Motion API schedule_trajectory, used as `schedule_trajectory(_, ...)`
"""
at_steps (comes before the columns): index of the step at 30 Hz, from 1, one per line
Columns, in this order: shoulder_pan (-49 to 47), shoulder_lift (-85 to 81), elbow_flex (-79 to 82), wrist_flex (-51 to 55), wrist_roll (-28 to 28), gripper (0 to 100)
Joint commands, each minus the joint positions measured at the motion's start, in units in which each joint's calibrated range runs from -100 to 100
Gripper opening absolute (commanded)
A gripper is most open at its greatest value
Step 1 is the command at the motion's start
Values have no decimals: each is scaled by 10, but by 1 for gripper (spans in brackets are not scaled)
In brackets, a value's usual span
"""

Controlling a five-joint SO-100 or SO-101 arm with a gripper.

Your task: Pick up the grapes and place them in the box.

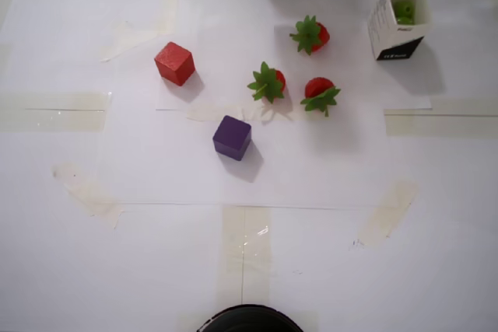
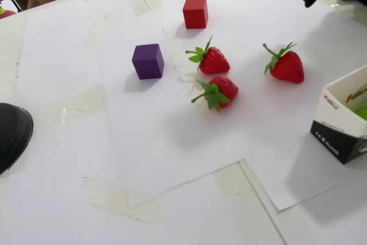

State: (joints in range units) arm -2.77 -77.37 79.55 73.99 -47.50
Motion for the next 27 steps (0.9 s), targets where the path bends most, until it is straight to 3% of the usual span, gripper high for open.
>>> schedule_trajectory(1, 18, -72, 48, -18, 8, 0)
schedule_trajectory(27, 4, -201, 202, -17, 12, 0)
